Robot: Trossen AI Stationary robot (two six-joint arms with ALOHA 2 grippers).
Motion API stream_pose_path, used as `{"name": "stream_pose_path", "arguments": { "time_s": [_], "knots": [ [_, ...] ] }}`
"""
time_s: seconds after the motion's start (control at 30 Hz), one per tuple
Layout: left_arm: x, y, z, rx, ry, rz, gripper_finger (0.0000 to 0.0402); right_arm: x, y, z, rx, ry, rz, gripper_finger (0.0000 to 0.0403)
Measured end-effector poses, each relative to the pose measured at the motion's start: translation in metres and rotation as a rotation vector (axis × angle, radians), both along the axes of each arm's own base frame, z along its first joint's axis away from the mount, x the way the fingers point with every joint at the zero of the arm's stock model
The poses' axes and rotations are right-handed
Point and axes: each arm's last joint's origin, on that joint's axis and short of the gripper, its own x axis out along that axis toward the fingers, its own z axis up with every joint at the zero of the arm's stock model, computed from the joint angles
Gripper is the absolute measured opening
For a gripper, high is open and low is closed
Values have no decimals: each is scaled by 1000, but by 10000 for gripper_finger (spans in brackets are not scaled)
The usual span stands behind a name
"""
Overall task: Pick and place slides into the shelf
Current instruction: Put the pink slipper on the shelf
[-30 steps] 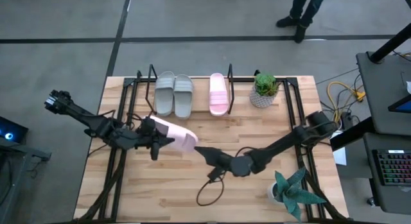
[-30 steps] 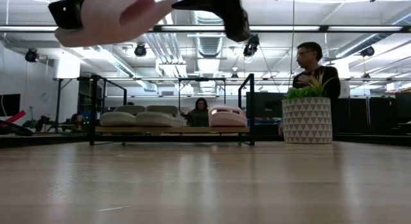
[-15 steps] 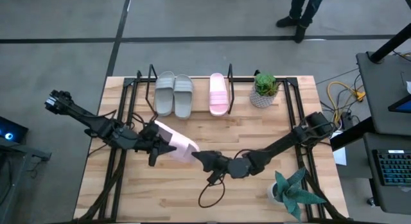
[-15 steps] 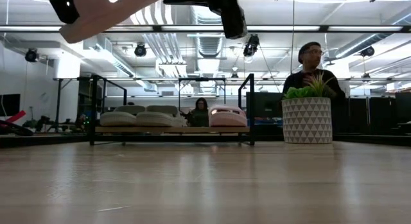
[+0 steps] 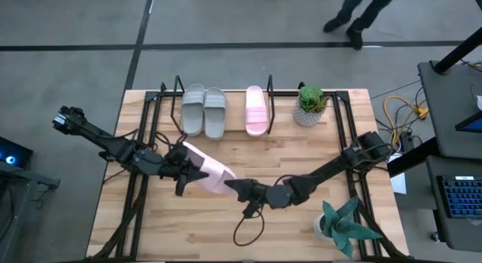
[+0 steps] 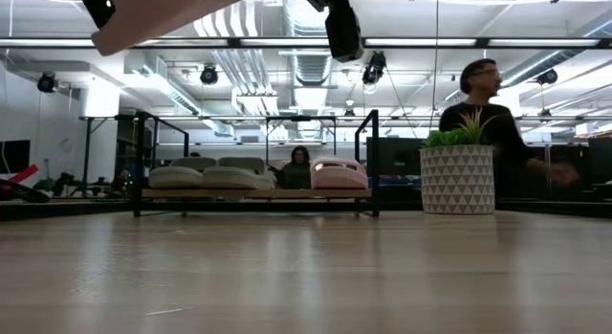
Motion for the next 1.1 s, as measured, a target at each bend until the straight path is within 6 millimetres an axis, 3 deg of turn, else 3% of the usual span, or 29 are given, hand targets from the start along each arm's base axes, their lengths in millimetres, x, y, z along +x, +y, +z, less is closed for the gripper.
{"name": "stream_pose_path", "arguments": {
  "time_s": [0.07, 0.2, 0.3, 0.63, 0.73, 1.1],
  "knots": [
    [0, 0, 1, 34, -11, -13, 0, 0, 0, 0, 29, -7, -15, 33],
    [2, -2, 5, 197, -68, -78, 6, 1, -1, 1, 73, -32, -37, 29],
    [5, -3, 7, 367, -119, -120, 33, 1, -1, 2, 103, -47, -55, 29],
    [8, -1, 7, 740, -126, -106, 231, -4, -8, -5, 176, -89, -230, 29],
    [1, 4, 13, 802, -138, -60, 269, -6, -9, -5, 213, -123, -307, 29],
    [-51, 35, 43, 852, -192, 191, 283, -2, -27, 5, 465, -351, -540, 28]
  ]
}}
